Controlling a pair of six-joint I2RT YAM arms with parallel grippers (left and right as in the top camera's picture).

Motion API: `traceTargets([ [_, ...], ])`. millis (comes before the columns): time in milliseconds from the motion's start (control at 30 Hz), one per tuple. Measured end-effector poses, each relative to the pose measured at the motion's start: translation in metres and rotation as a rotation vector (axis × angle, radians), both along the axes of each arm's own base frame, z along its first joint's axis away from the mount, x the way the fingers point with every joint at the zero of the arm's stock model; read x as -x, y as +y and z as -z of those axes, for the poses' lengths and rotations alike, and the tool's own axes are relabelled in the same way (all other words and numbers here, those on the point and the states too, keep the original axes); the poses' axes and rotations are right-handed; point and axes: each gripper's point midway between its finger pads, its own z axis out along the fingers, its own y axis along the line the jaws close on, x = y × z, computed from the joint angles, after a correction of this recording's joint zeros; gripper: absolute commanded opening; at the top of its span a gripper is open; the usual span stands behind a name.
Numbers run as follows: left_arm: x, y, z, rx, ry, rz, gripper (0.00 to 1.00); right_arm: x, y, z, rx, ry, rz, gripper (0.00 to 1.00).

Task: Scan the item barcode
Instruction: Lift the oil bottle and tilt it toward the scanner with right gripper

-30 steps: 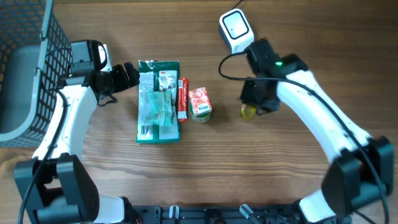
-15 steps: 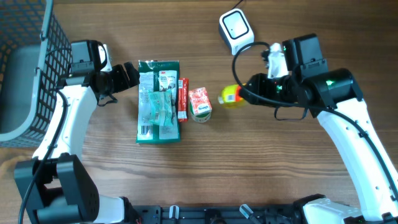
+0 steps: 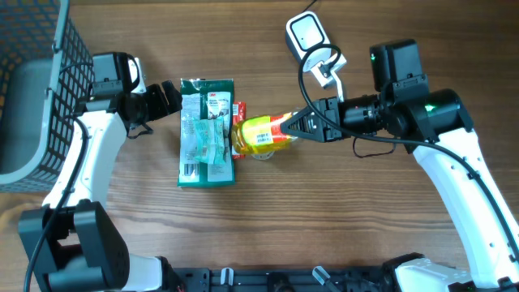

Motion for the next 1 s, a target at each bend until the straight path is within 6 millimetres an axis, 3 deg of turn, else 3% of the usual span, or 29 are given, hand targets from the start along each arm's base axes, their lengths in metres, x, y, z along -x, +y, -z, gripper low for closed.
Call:
traceTargets([
  [1000, 0.0, 0.0, 0.0, 0.0, 0.0, 0.0, 1.0, 0.0012, -0.0004, 0.0009, 0.003, 0.013, 0.001, 0.11],
])
